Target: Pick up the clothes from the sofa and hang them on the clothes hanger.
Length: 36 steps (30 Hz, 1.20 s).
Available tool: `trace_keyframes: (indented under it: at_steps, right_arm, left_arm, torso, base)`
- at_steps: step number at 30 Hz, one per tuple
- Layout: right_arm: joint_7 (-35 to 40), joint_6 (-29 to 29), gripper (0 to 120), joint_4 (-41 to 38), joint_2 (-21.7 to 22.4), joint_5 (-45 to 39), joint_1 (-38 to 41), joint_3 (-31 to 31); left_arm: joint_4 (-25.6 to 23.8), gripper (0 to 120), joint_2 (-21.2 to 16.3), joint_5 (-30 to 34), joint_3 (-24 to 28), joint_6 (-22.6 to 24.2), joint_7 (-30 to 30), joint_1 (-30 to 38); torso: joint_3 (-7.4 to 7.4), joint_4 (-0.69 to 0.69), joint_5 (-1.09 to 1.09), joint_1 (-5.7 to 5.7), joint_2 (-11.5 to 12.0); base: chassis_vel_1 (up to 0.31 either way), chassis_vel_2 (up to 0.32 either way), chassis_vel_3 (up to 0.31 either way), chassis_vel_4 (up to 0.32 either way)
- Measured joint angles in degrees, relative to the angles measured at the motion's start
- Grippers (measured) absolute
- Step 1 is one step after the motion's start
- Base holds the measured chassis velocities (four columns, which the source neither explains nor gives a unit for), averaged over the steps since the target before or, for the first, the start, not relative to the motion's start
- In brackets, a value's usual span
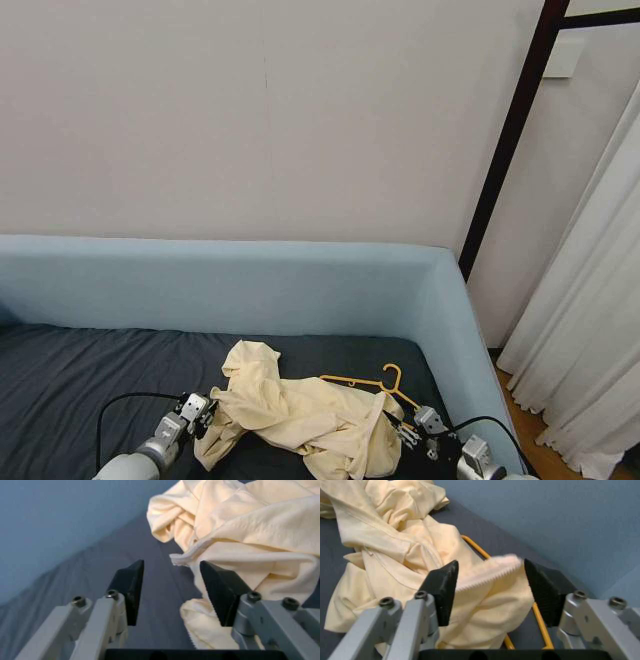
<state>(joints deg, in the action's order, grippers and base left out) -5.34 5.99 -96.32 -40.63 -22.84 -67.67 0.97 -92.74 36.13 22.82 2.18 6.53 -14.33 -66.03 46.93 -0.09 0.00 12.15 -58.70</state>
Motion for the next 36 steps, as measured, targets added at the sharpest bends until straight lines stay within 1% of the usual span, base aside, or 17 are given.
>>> trace_keyframes:
  at_steps: [2,3,4,5,8,9,11,13,17,21,22,24,26,28,29,33,36]
  right_arm:
    - [-0.05,0.61,68,-1.33,0.34,0.21,-2.60,-1.90]
    - [-0.05,0.70,71,-1.89,0.35,0.19,-3.48,-2.61]
    - [-0.05,0.70,71,-1.89,0.35,0.19,-3.48,-2.61]
    - [0.04,0.84,77,-2.98,0.33,0.09,-4.88,-3.67]
    - [0.89,1.06,89,-5.30,-0.41,0.07,-7.66,-5.23]
    - [0.89,1.06,89,-5.30,-0.41,0.07,-7.66,-5.23]
    - [1.40,1.08,98,-6.32,-1.31,0.17,-8.77,-5.54]
    - [1.80,1.08,100,-6.96,-2.24,0.27,-9.58,-5.72]
    - [2.12,1.13,100,-7.49,-3.48,0.77,-11.11,-6.39]
    - [2.57,1.30,100,-7.54,-4.42,1.43,-12.26,-6.97]
    - [3.22,1.37,100,-7.49,-5.26,2.01,-13.02,-7.49]
    - [3.39,1.38,100,-7.49,-5.42,2.11,-13.13,-7.57]
    - [4.47,1.27,100,-7.83,-5.74,2.30,-13.30,-7.67]
    - [5.04,0.84,100,-8.14,-5.83,2.33,-12.76,-7.24]
    - [5.04,0.84,100,-8.14,-5.83,2.33,-12.76,-7.24]
    - [5.28,0.12,100,-7.62,-5.83,1.83,-9.90,-4.93]
    - [5.25,0.03,100,-7.31,-5.76,1.67,-9.04,-4.20]
  left_arm:
    - [-0.06,63,-0.57,-4.69,-1.27,-4.03,-0.89,-3.00]
    - [-0.21,66,-0.63,-6.29,-1.96,-5.81,-1.05,-4.35]
    - [-0.21,66,-0.63,-6.29,-1.96,-5.81,-1.05,-4.35]
    - [-0.55,73,-0.67,-8.42,-2.87,-8.54,-1.04,-6.37]
    - [-1.16,86,-0.31,-12.77,-5.25,-16.66,0.54,-11.55]
    - [-1.16,86,-0.31,-12.77,-5.25,-16.66,0.54,-11.55]
    - [-0.47,95,0.83,-15.63,-6.12,-21.69,1.75,-13.76]
    - [0.86,99,2.33,-17.61,-6.18,-24.69,1.51,-14.36]
    - [2.75,100,4.45,-19.67,-6.07,-26.31,0.18,-13.59]
    - [3.47,100,5.01,-18.41,-5.83,-26.68,0.04,-12.36]
    - [4.33,100,4.72,-13.19,-5.48,-26.85,3.30,-10.06]
    - [4.83,100,4.52,-11.77,-5.29,-27.16,4.77,-9.18]
    - [8.40,100,2.86,-5.88,-3.59,-29.16,11.77,-3.89]
    - [12.58,100,1.59,-4.38,-2.88,-31.00,16.58,0.51]
    - [12.58,100,1.59,-4.38,-2.88,-31.00,16.58,0.51]
    - [19.99,100,-0.01,-3.55,-2.83,-33.61,22.06,5.16]
    - [22.06,100,-0.47,-3.38,-2.52,-34.88,24.14,5.97]
  torso:
    - [0.00,-0.01,-0.01,0.00,0.00]
    - [0.00,0.00,0.00,0.00,0.00]
    - [0.00,0.00,0.00,0.00,0.00]
    - [0.00,0.00,-0.01,0.00,0.00]
    - [0.00,0.00,0.00,-0.01,0.00]
    - [0.00,0.00,0.00,-0.01,0.00]
    - [0.00,0.01,0.00,0.00,-0.01]
    - [0.00,0.02,-0.02,-0.01,-0.01]
    - [0.00,0.01,-0.02,0.00,-0.01]
    - [0.00,-0.01,-0.01,-0.01,-0.01]
    - [0.00,0.00,-0.01,-0.01,-0.01]
    - [0.00,0.00,-0.01,-0.01,-0.01]
    - [0.01,-0.01,-0.02,0.00,-0.01]
    - [0.01,-0.04,-0.02,0.00,-0.01]
    - [0.01,-0.04,-0.02,0.00,-0.01]
    - [0.01,0.03,-0.01,0.00,0.00]
    - [0.01,0.02,0.01,0.00,0.00]
  base:
    - [0.000,0.000,0.000,0.000]
    - [0.000,0.000,0.000,0.000]
    - [0.000,0.000,0.000,0.000]
    - [0.000,0.000,0.000,0.000]
    - [0.000,0.000,0.000,0.000]
    - [0.000,0.000,0.000,0.000]
    - [0.000,0.000,0.000,0.000]
    - [0.000,0.000,0.000,0.000]
    - [0.000,0.000,0.000,0.000]
    - [0.000,0.000,0.000,0.000]
    - [0.000,0.000,0.000,0.000]
    - [0.000,0.000,0.000,0.000]
    - [0.000,0.000,0.000,0.000]
    - [0.000,0.000,0.000,0.000]
    - [0.000,0.000,0.000,0.000]
    - [0.000,0.000,0.000,0.000]
    - [0.000,0.000,0.000,0.000]
